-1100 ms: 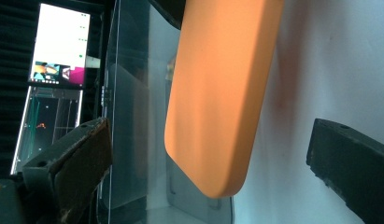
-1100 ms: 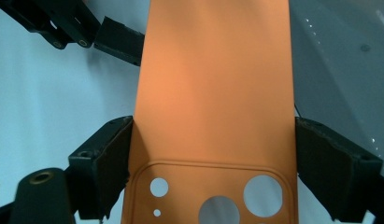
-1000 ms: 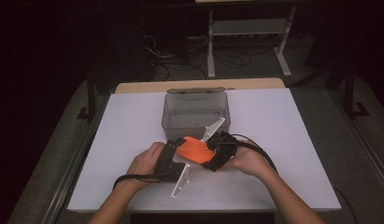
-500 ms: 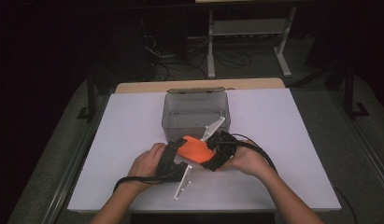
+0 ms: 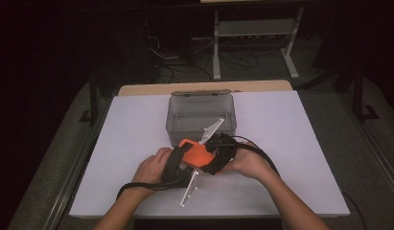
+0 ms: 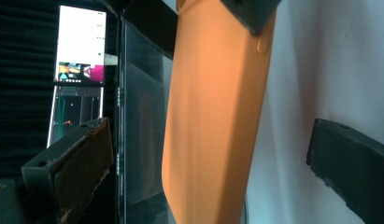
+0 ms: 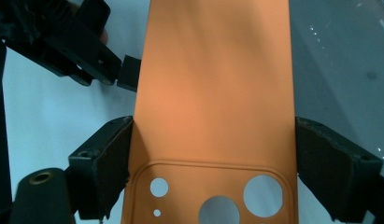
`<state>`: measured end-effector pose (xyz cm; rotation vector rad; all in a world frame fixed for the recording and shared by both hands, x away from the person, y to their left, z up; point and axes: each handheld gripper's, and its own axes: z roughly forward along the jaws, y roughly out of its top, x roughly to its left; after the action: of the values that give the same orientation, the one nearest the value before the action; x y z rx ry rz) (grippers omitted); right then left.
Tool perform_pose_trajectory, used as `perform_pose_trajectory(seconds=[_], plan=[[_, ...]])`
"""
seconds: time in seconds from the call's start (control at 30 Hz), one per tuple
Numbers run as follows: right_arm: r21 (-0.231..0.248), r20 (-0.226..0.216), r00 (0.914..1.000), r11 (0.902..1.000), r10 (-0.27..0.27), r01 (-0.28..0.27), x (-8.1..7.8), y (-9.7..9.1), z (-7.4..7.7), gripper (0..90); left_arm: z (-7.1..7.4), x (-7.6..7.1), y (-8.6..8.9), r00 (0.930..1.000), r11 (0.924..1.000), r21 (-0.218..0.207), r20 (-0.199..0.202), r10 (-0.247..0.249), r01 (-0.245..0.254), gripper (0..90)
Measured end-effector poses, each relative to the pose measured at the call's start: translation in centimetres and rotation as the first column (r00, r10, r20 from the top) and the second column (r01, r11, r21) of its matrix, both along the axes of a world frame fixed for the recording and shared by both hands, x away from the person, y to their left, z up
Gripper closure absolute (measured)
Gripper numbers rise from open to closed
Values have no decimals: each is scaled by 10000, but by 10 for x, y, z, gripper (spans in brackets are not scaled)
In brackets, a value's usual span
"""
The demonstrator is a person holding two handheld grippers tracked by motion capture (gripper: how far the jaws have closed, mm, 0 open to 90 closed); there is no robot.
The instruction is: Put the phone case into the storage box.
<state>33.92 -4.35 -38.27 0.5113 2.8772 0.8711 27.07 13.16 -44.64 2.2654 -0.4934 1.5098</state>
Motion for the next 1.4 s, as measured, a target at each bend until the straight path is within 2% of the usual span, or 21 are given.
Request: perform_pose_trajectory(seconds=[0.27, 0.63, 0.9, 1.2, 1.3, 1.4], plan=[[40, -48, 9999, 9999, 157, -157, 1, 8, -1, 151, -1, 0, 0, 10000, 10000, -59, 66, 42, -42, 3], [21, -34, 9999, 9999, 165, -165, 0, 7, -2, 151, -3, 0, -2, 9998, 9999, -40, 159, 112, -111, 6], [-16, -46, 9998, 9998, 201, -201, 1, 8, -3, 151, -3, -2, -1, 9994, 9999, 37, 312, 116, -117, 53], [0, 5, 9999, 9999, 173, -173, 1, 7, -3, 151, -3, -3, -2, 9990, 9995, -206, 378, 227, -220, 75], [16, 13, 9999, 9999, 146, -146, 1, 7, -3, 151, -3, -4, -2, 9983, 9995, -177, 525, 256, -247, 127], [51, 17, 9999, 9999, 104, -104, 2, 7, -2, 151, -3, -5, -2, 9979, 9995, -274, 616, 181, -164, 140]])
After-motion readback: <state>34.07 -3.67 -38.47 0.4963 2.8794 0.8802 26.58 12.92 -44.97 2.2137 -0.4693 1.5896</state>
